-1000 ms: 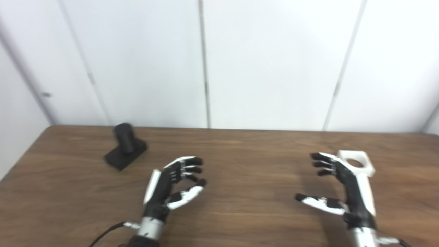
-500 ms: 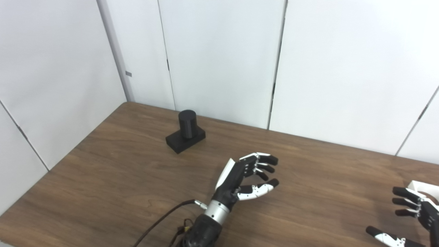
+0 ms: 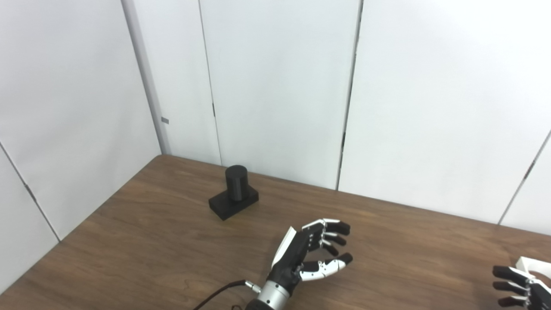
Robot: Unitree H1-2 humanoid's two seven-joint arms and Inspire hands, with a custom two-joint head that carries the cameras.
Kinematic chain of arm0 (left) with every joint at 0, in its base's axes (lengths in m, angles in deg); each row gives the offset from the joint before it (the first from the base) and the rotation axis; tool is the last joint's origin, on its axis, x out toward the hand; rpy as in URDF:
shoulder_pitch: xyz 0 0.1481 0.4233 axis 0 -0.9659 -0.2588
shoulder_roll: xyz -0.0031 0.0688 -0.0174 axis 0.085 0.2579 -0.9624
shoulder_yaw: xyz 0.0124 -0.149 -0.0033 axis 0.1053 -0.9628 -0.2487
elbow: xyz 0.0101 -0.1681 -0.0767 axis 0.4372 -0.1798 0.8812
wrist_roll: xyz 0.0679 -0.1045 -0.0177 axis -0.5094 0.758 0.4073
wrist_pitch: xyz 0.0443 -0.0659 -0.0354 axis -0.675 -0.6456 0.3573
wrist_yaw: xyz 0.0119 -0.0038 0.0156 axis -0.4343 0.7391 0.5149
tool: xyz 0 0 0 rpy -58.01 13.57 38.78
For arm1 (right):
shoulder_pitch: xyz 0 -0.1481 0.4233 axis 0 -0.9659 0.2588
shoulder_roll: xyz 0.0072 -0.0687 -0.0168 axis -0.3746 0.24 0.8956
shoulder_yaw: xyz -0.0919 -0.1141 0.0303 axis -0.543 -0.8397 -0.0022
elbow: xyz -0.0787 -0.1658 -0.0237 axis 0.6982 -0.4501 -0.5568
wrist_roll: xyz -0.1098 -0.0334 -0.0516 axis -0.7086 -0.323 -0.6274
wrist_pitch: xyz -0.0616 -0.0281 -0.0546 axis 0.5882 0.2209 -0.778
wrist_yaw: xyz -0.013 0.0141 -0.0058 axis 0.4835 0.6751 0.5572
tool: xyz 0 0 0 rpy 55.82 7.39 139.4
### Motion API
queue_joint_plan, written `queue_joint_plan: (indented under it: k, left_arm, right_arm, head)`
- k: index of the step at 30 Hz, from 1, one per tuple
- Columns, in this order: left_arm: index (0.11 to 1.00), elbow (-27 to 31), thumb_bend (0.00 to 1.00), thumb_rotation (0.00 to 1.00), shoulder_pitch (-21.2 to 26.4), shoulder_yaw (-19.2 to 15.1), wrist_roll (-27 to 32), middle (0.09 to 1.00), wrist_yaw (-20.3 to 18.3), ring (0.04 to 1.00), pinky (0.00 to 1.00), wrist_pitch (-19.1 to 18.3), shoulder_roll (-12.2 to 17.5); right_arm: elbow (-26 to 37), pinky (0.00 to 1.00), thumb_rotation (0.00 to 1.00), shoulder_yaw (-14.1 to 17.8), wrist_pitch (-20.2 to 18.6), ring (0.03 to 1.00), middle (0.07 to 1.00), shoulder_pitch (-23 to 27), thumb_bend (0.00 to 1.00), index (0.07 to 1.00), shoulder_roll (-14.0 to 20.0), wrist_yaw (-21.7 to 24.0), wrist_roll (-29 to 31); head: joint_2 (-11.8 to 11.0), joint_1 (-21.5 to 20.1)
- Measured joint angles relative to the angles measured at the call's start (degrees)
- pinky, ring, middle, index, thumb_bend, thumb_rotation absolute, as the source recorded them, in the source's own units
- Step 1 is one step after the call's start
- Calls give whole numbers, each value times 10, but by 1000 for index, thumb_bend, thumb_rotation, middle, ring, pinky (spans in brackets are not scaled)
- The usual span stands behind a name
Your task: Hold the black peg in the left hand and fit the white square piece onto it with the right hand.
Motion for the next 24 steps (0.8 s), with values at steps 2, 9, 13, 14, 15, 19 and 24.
queue_joint_plan:
  k: [2,9,13,14,15,19,24]
  left_arm:
    - [704,15,706,119,-3,1,0,735,-9,655,552,-30,8]
    - [695,67,802,103,22,-2,-21,687,-34,582,470,-80,76]
    - [684,81,823,87,34,-13,-19,700,-43,622,491,-102,99]
    - [684,85,827,86,35,-15,-17,707,-46,636,498,-111,102]
    - [686,90,833,89,35,-18,-17,714,-47,652,510,-119,104]
    - [693,108,818,67,35,-30,-17,727,-47,678,528,-141,115]
    - [712,124,808,118,36,-47,-19,777,-46,721,602,-163,131]
  right_arm:
    - [-2,484,136,2,0,636,695,0,438,672,1,0,2]
    - [-8,479,150,3,0,635,695,1,442,665,3,5,8]
    - [-8,479,165,5,0,636,697,1,440,664,4,9,11]
    - [-8,477,161,5,0,635,697,0,439,664,4,10,11]
    - [-8,473,156,5,0,630,693,0,437,662,4,10,11]
    - [-9,469,164,7,0,626,689,1,443,657,5,12,14]
    - [-9,470,153,9,0,625,689,0,450,657,5,15,19]
  head:
    - [0,3]
    - [-1,11]
    - [-2,14]
    - [-2,17]
    - [-2,18]
    - [-3,20]
    - [0,24]
